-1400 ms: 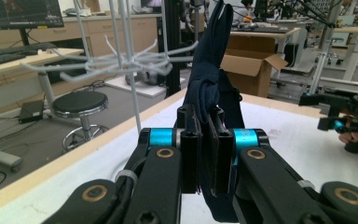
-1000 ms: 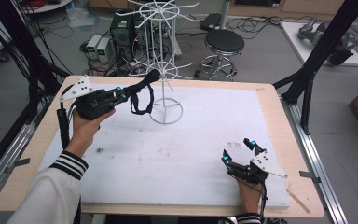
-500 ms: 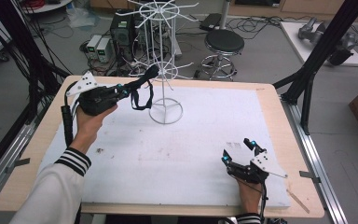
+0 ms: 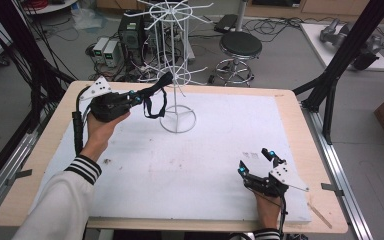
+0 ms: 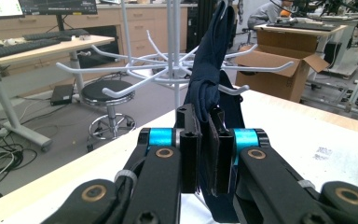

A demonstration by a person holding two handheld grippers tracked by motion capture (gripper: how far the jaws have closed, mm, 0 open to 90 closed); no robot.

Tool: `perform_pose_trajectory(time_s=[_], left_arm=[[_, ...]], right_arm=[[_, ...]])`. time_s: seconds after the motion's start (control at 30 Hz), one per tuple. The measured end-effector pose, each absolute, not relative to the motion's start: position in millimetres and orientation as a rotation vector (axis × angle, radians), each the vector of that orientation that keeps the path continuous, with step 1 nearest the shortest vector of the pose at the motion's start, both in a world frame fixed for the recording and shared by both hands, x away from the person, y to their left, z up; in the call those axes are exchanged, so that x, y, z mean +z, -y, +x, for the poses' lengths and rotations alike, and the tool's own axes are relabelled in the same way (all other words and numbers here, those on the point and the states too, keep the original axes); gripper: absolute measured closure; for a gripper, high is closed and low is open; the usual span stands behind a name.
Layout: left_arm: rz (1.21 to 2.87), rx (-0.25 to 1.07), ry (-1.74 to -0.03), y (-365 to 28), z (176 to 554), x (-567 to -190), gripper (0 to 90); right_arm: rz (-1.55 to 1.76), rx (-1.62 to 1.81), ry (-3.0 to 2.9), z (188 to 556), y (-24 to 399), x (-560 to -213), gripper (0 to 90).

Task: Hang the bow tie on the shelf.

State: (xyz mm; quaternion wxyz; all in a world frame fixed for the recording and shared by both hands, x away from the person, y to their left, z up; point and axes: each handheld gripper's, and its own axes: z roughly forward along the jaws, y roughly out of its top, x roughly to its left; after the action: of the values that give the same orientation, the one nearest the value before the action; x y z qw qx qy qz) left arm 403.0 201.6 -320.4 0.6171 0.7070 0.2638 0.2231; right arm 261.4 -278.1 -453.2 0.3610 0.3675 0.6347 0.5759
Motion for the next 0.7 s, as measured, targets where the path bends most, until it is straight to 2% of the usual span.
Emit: perform_pose_trajectory(time_s=[0.27,0.37,0.6,0.7], left_arm=[[1.65,0.496,-0.618,-201.4,411.3,-322.6,84.0],[1.683,0.502,-0.624,-200.3,412.5,-324.6,80.4],[1.712,0.525,-0.639,-196.8,411.1,-328.0,46.1],[1.699,0.522,-0.65,-198.0,410.0,-331.3,26.2]], right_arm=[[0.954,1.496,-1.633,261.7,278.9,-453.3,10.8],[0.949,1.494,-1.632,261.9,279.1,-453.3,10.8],[0.953,1.496,-1.631,262.0,279.4,-453.3,10.8],[0.95,1.492,-1.629,261.8,279.0,-453.3,10.8]])
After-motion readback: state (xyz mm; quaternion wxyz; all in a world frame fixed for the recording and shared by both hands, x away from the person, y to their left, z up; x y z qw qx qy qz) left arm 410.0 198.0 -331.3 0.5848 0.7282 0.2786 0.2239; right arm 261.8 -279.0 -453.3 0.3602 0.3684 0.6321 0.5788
